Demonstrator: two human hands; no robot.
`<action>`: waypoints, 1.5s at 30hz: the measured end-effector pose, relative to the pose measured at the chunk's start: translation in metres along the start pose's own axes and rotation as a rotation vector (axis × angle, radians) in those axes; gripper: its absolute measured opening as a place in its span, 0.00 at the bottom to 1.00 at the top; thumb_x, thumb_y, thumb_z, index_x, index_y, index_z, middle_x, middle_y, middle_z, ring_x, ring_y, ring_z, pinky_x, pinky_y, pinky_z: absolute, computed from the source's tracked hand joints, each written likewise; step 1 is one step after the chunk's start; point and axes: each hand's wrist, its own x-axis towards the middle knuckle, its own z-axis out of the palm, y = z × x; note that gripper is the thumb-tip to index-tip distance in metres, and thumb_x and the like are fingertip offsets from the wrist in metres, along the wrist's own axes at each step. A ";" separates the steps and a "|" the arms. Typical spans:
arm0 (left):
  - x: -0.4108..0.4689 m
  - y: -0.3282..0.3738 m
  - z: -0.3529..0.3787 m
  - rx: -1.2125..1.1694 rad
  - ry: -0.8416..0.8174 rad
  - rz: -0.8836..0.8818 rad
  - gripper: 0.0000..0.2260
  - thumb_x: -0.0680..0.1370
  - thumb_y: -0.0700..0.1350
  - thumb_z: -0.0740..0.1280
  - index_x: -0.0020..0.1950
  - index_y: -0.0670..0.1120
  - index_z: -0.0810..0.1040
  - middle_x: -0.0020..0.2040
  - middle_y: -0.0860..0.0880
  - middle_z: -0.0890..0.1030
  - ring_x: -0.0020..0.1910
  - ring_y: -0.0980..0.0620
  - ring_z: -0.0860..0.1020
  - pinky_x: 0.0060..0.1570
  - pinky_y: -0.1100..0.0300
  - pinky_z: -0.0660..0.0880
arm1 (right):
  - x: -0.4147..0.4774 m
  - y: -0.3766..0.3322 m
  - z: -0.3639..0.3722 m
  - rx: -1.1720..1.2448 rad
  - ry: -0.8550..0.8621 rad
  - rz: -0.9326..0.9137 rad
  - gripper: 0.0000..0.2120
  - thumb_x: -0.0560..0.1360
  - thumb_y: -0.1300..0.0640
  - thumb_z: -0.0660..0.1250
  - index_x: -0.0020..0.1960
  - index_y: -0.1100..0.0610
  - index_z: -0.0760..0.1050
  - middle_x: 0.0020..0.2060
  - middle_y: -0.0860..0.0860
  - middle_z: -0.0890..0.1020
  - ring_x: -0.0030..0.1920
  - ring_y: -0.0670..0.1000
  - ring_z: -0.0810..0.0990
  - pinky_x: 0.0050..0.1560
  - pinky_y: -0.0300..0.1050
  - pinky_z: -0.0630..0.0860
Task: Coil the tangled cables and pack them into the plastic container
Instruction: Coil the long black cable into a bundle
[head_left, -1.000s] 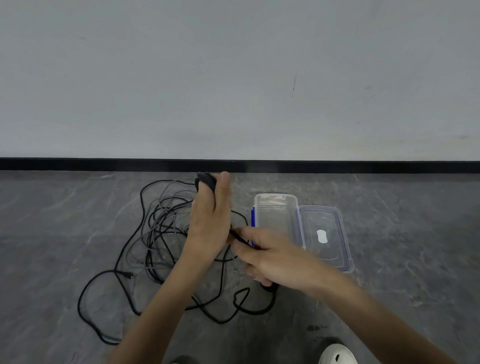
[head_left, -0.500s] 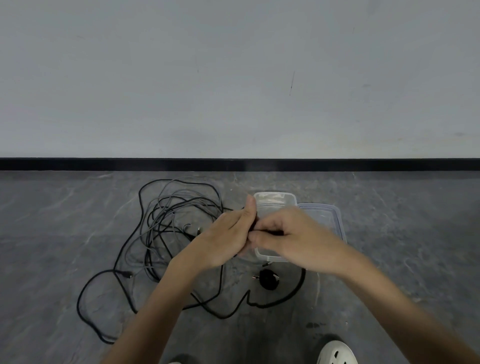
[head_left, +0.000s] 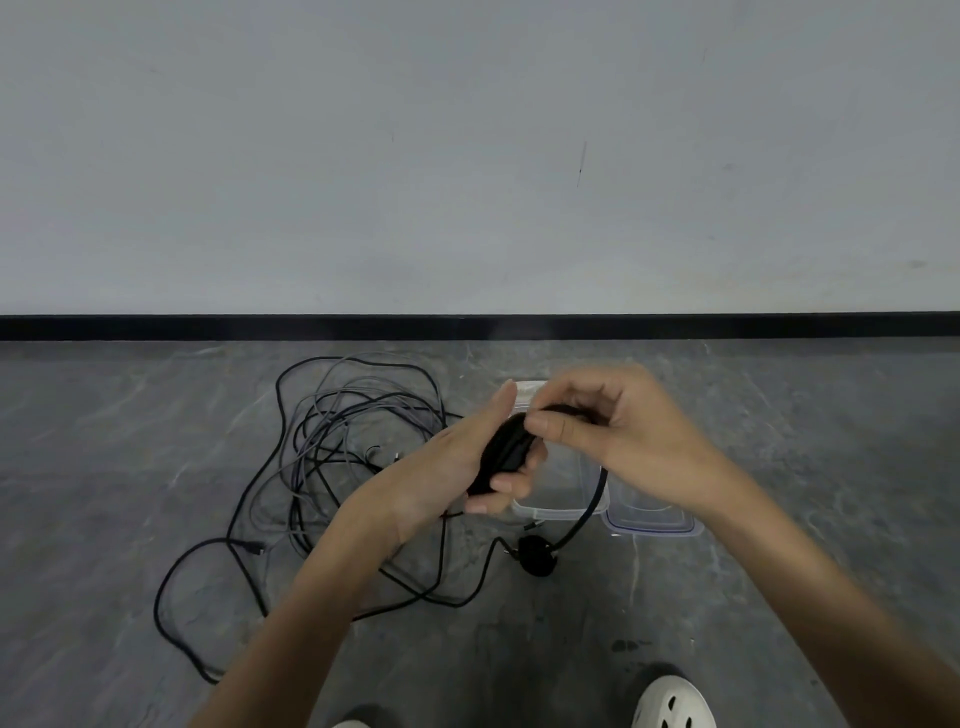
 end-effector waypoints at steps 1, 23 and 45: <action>0.001 -0.002 -0.001 -0.023 -0.010 -0.009 0.25 0.77 0.67 0.48 0.37 0.52 0.75 0.29 0.53 0.65 0.24 0.56 0.61 0.29 0.65 0.62 | 0.000 0.001 0.000 0.021 0.012 0.001 0.04 0.72 0.60 0.71 0.46 0.57 0.79 0.39 0.47 0.83 0.42 0.46 0.82 0.49 0.42 0.78; -0.004 0.008 0.011 -0.340 -0.092 0.190 0.11 0.82 0.50 0.54 0.45 0.46 0.68 0.32 0.53 0.68 0.25 0.57 0.72 0.31 0.68 0.70 | 0.008 0.014 0.003 0.054 0.147 0.030 0.10 0.78 0.66 0.63 0.54 0.60 0.80 0.46 0.60 0.84 0.49 0.62 0.82 0.53 0.58 0.79; -0.005 0.018 0.001 -0.749 0.224 0.336 0.15 0.78 0.51 0.58 0.33 0.50 0.73 0.26 0.56 0.62 0.18 0.61 0.59 0.20 0.70 0.63 | 0.005 0.007 0.027 0.043 -0.068 0.393 0.12 0.83 0.62 0.55 0.54 0.68 0.75 0.37 0.54 0.81 0.42 0.55 0.80 0.57 0.62 0.76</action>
